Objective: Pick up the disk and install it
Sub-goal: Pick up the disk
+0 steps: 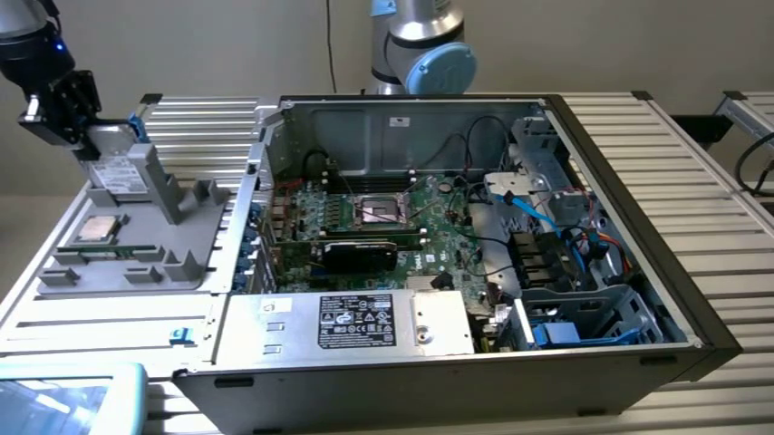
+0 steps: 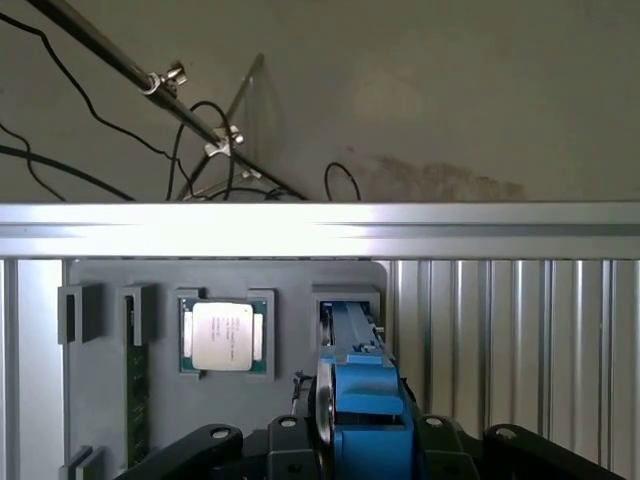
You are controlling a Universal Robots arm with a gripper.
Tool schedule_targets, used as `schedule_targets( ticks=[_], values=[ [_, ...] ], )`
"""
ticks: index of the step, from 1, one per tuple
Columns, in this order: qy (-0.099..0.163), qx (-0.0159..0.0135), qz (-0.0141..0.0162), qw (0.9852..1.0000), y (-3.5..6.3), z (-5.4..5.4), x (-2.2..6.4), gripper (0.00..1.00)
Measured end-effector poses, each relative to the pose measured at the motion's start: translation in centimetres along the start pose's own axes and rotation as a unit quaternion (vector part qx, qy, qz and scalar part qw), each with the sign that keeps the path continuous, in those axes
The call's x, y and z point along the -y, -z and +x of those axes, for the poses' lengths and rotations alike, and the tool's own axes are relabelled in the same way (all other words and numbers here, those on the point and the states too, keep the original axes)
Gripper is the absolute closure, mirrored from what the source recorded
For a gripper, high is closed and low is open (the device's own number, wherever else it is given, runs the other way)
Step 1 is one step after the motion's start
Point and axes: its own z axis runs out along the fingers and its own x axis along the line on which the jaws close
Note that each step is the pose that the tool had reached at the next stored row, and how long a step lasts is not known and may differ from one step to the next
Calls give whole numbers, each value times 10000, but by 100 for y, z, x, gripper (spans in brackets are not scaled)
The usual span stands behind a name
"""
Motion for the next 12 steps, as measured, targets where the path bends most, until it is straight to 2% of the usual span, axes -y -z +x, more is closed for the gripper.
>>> schedule_targets(
  ticks=[8, 10, 11, 12],
  values=[
    [-3, -1, -1, 10000, -10, 0, 0, 62],
    [-9, -1, -1, 10000, -12, 0, 0, 61],
    [-19, -1, 0, 10000, -14, 0, 1, 54],
    [-32, -1, -1, 10000, -15, 0, 0, 54]
  ],
)
